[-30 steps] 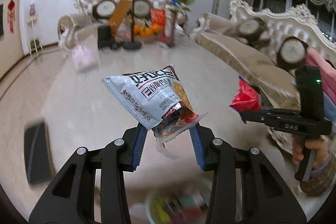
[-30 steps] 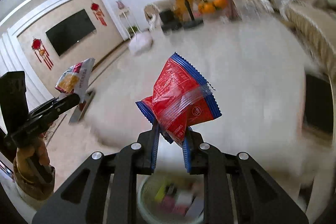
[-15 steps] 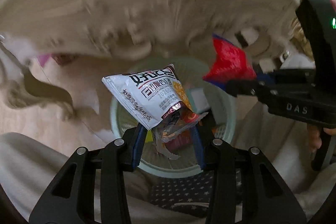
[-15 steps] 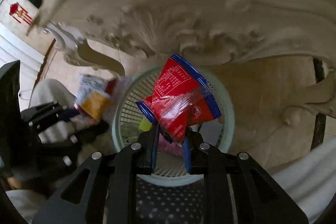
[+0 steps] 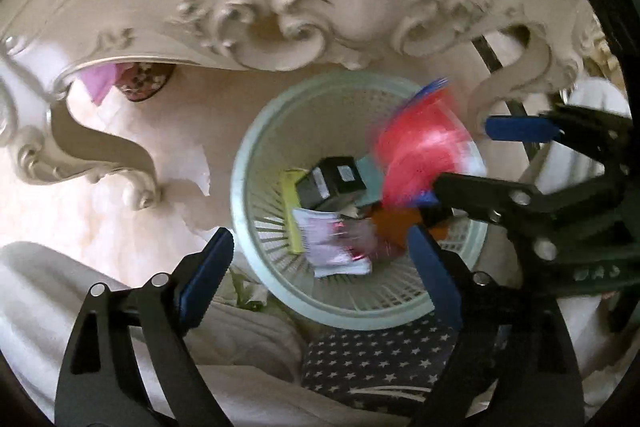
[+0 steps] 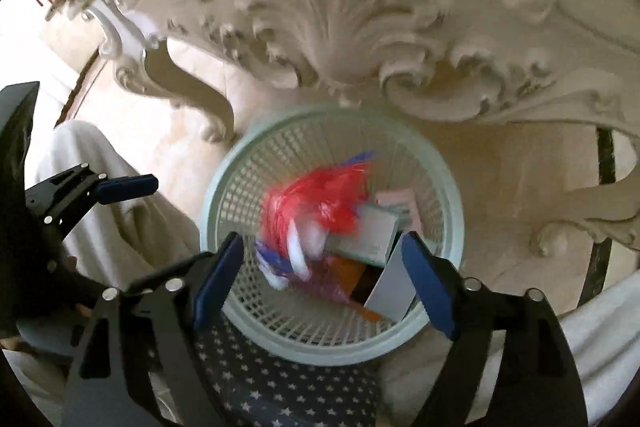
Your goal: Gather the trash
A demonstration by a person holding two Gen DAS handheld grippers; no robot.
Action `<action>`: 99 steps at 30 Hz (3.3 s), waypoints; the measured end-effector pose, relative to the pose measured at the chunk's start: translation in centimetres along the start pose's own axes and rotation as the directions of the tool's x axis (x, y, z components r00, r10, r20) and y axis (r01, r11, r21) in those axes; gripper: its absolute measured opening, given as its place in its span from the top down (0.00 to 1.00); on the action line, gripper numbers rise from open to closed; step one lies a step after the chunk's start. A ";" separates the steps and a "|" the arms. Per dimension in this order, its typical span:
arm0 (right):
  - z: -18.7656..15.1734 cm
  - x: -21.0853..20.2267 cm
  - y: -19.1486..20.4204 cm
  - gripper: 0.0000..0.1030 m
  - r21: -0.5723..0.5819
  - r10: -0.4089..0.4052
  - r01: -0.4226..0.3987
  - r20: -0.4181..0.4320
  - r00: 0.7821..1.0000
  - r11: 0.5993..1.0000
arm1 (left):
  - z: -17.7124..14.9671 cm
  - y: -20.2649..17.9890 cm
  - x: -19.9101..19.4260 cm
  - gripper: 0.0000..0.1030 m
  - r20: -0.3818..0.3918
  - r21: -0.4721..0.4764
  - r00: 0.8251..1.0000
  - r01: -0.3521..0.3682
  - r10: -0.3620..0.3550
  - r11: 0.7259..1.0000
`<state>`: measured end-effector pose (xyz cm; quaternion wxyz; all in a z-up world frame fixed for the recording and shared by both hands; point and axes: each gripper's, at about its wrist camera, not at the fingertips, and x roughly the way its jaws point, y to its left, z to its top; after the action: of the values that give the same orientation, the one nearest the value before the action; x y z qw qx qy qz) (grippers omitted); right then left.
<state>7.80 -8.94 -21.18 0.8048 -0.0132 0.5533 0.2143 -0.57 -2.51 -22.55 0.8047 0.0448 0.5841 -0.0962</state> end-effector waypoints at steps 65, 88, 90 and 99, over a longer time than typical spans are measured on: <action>-1.1 -15.0 0.4 0.08 0.236 -0.193 0.155 0.147 0.970 0.959 | 4.7 -0.7 -19.0 0.15 0.326 -0.200 0.932 -0.097 0.160 0.975; -1.2 -15.1 -0.1 0.08 0.251 -0.197 0.155 0.152 0.968 0.956 | 5.1 -1.5 -18.5 0.15 0.319 -0.157 0.936 -0.104 0.150 0.982; -1.1 -14.9 -0.4 0.08 0.259 -0.193 0.152 0.143 0.971 0.954 | 5.2 -1.5 -18.1 0.15 0.309 -0.153 0.940 -0.104 0.147 0.983; -1.2 -15.1 -0.4 0.08 0.268 -0.217 0.172 0.148 0.965 0.948 | 5.4 -1.4 -17.7 0.15 0.311 -0.149 0.944 -0.070 0.114 0.986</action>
<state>2.40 -14.57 -8.14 0.8627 0.0536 0.4990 0.0617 -1.12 -3.09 -4.00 0.8931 0.0009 0.4492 -0.0246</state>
